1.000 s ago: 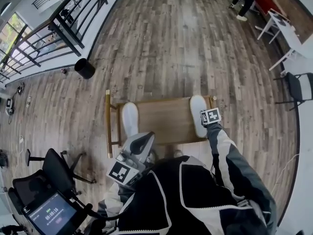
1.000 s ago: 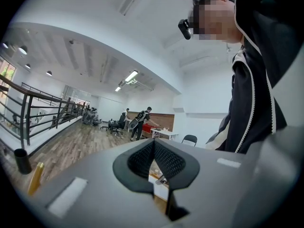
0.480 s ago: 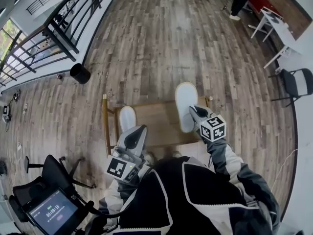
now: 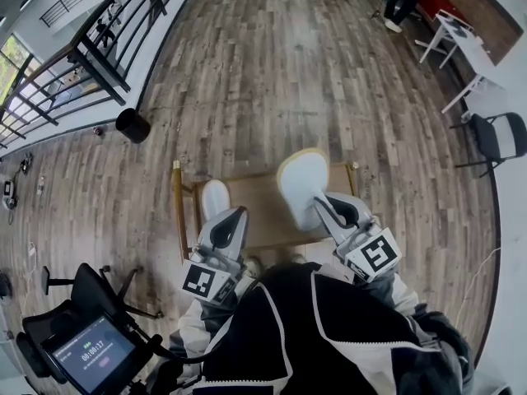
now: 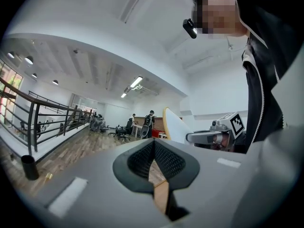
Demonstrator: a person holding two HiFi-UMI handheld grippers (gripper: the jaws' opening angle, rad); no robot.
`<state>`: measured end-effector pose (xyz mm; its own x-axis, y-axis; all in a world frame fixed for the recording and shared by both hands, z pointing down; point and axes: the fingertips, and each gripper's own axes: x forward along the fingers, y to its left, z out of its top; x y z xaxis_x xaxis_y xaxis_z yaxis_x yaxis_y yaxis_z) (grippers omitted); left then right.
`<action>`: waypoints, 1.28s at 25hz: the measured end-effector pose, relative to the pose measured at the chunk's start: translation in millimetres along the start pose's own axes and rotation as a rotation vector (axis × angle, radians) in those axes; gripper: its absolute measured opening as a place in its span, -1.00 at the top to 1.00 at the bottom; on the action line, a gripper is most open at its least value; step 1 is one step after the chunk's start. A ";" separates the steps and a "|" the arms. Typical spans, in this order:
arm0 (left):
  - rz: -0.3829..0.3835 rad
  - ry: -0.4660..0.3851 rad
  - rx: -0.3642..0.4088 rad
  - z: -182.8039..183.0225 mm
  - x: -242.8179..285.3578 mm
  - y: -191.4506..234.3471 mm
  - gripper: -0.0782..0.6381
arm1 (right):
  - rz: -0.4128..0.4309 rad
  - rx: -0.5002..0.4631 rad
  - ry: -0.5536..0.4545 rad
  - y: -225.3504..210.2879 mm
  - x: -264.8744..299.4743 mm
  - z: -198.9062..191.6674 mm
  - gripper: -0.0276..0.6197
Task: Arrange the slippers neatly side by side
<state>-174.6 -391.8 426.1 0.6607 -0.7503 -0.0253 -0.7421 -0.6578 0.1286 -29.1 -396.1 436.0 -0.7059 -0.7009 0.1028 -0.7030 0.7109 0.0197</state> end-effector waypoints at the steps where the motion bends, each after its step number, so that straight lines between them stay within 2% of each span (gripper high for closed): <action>1: 0.001 -0.004 0.001 1.3 0.0 0.6 0.73 | 0.007 -0.006 -0.004 3.7 -0.6 2.9 0.82; 9: 0.022 0.006 -0.012 -1.2 -16.5 15.9 0.73 | 0.048 0.030 0.004 26.8 22.2 -5.6 0.82; 12: 0.032 -0.027 -0.023 7.5 -24.1 30.0 0.73 | 0.058 0.049 0.013 33.7 40.5 -9.8 0.82; 15: 0.050 -0.018 -0.029 6.7 -34.7 43.1 0.73 | 0.054 0.082 0.051 40.9 62.6 -29.5 0.82; 18: 0.057 -0.026 -0.024 6.9 -44.1 50.7 0.73 | 0.056 0.138 0.116 46.2 87.6 -65.4 0.82; 23: 0.081 0.000 -0.019 -3.3 -58.2 62.5 0.73 | 0.092 0.306 0.283 57.6 131.2 -146.3 0.82; 26: 0.086 0.012 -0.015 -9.7 -68.2 69.1 0.73 | 0.109 0.328 0.385 72.5 153.5 -195.4 0.82; 32: 0.078 0.021 0.001 -19.7 -78.0 77.1 0.73 | 0.068 0.501 0.514 81.8 189.5 -276.2 0.82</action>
<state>-281.1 -382.7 457.5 0.6028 -0.7979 0.0059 -0.7917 -0.5972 0.1286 -196.4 -454.7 731.7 -0.7059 -0.4527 0.5448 -0.7015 0.5531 -0.4494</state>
